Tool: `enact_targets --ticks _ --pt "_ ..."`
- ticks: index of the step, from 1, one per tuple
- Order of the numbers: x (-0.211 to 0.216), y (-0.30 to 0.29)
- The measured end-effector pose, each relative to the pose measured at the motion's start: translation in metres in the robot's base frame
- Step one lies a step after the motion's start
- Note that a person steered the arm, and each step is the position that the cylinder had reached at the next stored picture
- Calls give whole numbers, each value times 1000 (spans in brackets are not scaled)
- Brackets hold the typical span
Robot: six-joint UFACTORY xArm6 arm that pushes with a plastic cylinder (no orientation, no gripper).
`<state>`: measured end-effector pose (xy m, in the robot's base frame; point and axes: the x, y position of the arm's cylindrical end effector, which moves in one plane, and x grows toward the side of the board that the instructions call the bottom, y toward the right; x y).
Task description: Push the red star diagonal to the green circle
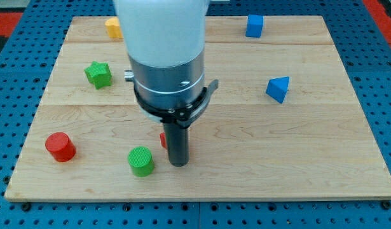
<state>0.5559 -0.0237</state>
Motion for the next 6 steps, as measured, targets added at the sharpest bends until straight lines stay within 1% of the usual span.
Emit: enact_targets --ticks 2,3,4,5,6 --pt "-15 47" --pt "-45 6" --pt "-60 -9" --pt "-60 14" --pt "-60 79"
